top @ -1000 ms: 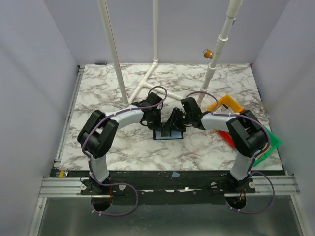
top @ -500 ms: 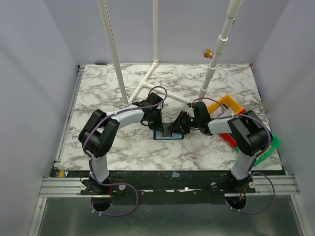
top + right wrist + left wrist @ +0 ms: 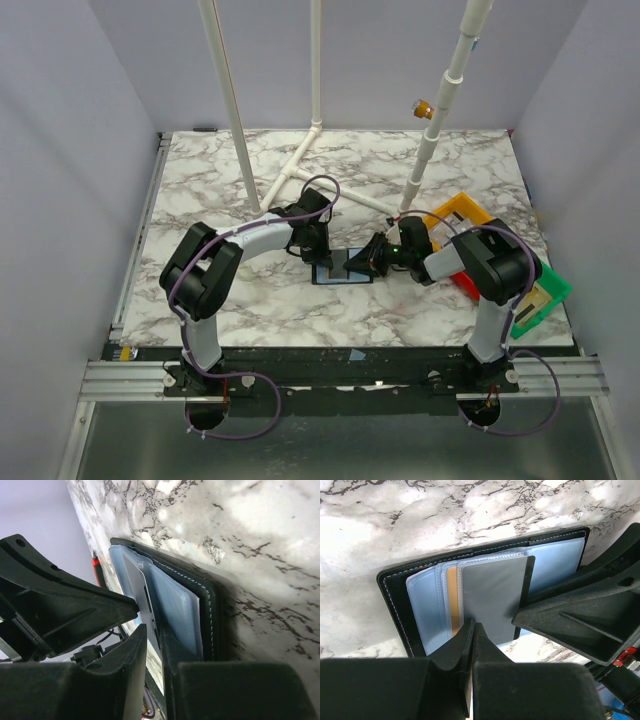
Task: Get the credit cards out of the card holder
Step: Remove the credit card from the card holder.
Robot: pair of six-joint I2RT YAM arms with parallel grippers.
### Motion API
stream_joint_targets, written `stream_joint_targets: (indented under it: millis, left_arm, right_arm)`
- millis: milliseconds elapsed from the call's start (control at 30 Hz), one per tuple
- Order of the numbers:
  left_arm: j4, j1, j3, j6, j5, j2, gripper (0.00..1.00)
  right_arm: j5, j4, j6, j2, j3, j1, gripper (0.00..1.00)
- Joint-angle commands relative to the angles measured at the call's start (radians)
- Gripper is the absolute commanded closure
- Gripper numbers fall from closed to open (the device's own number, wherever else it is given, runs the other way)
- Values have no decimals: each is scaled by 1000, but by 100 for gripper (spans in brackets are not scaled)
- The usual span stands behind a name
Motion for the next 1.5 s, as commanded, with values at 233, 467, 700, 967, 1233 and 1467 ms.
stream_joint_targets:
  millis: [233, 467, 700, 967, 1233, 1467]
  left_arm:
    - [-28, -9, -6, 2, -1, 27, 100]
    - [-28, -6, -19, 1, -4, 18, 100]
    - [-24, -6, -25, 0, -4, 16, 100]
    - [-24, -5, -26, -1, -5, 15, 100]
    - [-23, -5, -33, 0, -6, 13, 100]
    - [-22, -5, -35, -3, -7, 12, 100]
  right_arm:
    - [-45, 185, 73, 56, -52, -10, 92]
    - [-38, 202, 69, 58, -68, -13, 93]
    - [-37, 222, 76, 62, -78, -14, 85]
    - [-38, 252, 89, 66, -96, -22, 85]
    - [-37, 273, 100, 68, -107, -27, 88]
    - [-39, 284, 104, 63, -116, -32, 93]
